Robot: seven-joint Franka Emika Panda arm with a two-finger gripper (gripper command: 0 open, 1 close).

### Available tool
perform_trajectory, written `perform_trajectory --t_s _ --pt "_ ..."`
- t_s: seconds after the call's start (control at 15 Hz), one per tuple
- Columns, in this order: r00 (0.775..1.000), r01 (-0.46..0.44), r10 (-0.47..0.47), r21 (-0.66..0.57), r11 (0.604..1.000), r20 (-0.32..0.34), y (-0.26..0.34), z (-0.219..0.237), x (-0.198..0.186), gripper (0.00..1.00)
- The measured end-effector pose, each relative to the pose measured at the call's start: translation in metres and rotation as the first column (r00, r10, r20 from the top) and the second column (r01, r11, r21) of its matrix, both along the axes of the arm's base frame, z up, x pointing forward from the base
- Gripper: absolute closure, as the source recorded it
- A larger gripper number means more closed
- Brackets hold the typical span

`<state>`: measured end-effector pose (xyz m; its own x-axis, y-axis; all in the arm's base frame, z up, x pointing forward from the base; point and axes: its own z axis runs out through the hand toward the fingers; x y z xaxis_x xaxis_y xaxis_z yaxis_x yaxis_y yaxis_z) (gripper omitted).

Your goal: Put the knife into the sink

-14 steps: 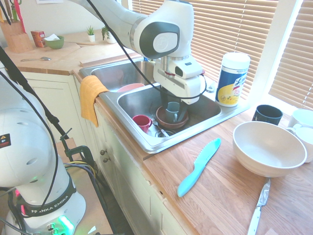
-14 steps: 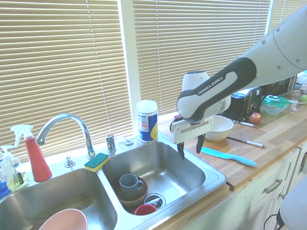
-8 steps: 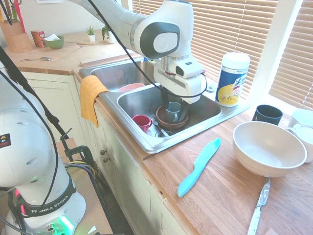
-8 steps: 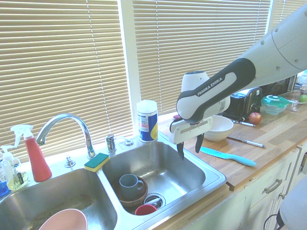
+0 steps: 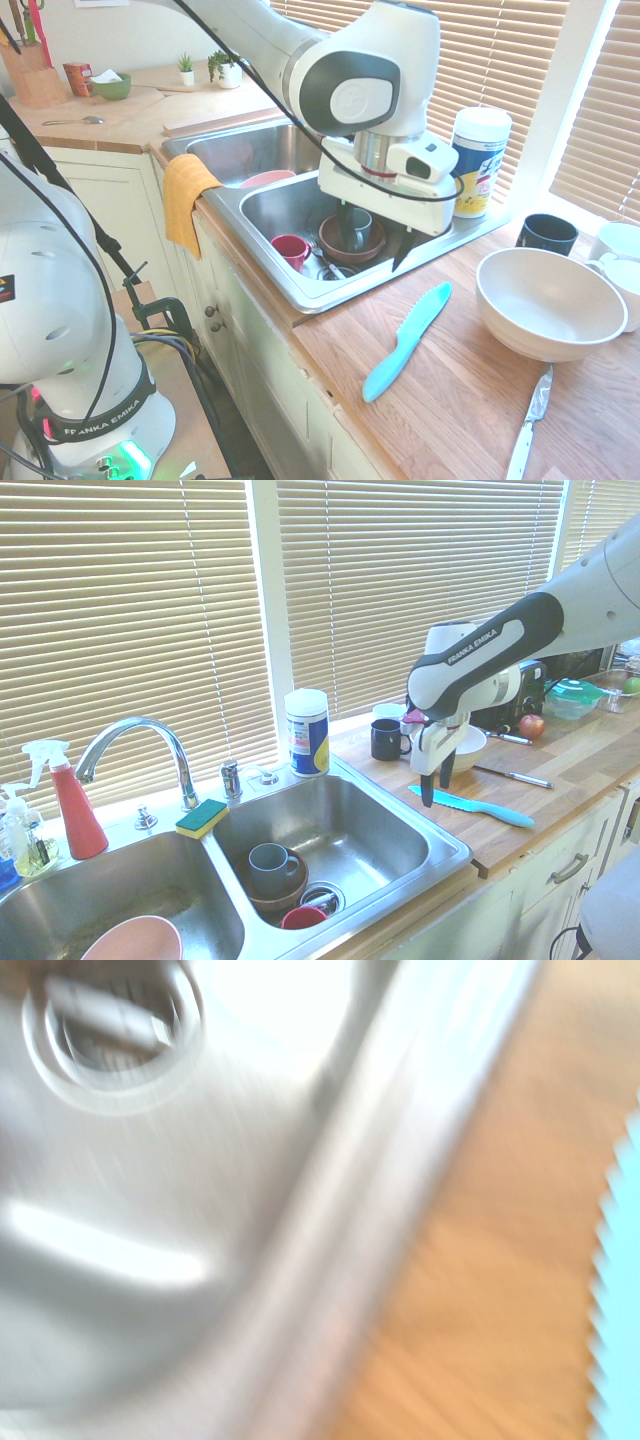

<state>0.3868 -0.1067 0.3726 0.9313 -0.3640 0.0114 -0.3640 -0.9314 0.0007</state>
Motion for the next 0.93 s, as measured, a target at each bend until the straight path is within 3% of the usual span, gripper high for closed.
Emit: perform_trajectory --t_s 0.33,0.93 --pt "1.000 0.008 -0.008 -0.049 0.999 0.011 -0.047 -0.023 -0.028 0.00" --pt "1.000 0.020 -0.018 -0.079 0.997 0.018 -0.062 -0.060 -0.022 0.00"
